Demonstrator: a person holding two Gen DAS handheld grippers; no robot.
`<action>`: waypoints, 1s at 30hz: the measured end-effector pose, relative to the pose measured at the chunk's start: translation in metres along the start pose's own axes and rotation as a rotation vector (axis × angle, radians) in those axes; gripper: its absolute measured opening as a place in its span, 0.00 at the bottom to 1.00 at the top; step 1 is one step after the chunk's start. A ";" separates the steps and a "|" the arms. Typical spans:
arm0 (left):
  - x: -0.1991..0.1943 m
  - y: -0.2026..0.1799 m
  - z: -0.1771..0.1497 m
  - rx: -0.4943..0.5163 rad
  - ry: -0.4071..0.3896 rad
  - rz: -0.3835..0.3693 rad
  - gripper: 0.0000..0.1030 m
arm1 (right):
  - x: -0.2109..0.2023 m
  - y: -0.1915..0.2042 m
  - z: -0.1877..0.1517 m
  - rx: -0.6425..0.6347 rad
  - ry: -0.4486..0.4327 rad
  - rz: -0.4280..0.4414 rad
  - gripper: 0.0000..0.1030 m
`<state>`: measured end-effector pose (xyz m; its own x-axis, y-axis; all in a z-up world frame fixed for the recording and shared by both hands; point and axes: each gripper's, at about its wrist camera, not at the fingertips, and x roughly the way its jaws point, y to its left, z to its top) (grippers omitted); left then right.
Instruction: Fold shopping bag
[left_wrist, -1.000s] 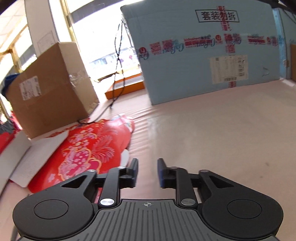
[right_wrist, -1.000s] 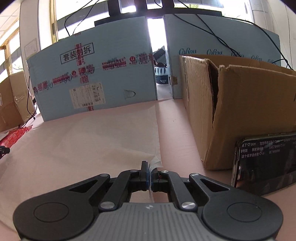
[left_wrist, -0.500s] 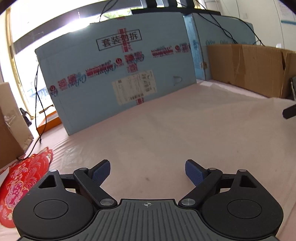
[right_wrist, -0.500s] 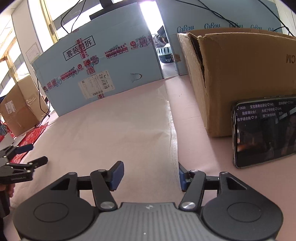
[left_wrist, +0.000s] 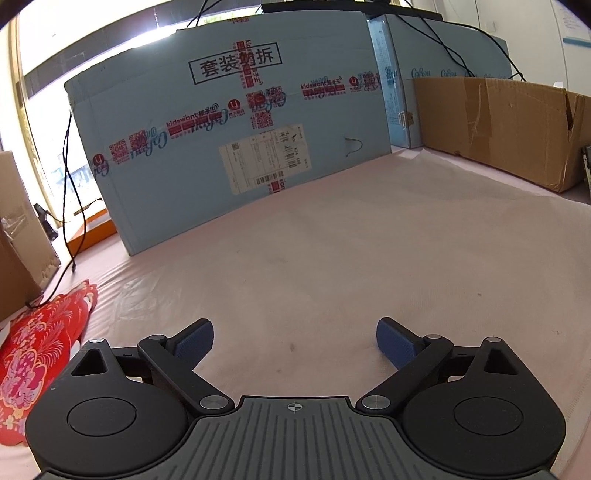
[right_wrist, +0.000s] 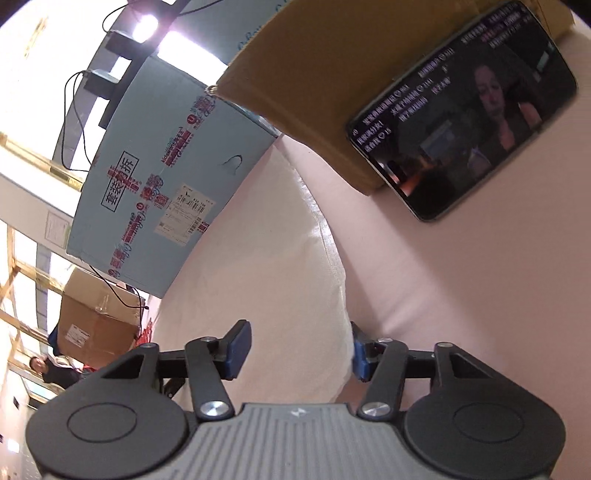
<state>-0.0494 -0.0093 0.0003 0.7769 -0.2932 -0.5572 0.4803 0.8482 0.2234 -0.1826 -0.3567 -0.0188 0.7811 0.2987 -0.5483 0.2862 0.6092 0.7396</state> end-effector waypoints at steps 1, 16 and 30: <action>0.000 0.000 0.000 0.000 0.000 -0.001 0.94 | 0.002 -0.002 -0.002 0.006 -0.006 -0.003 0.34; 0.000 0.000 0.000 0.002 0.001 0.005 0.96 | 0.008 0.017 -0.010 -0.107 -0.172 0.092 0.01; -0.013 0.046 -0.004 -0.183 -0.070 0.070 0.97 | 0.080 0.119 -0.029 -0.325 0.026 0.425 0.01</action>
<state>-0.0394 0.0349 0.0149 0.8353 -0.2550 -0.4871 0.3470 0.9317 0.1072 -0.1022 -0.2394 0.0139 0.7753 0.5842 -0.2399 -0.2421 0.6258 0.7415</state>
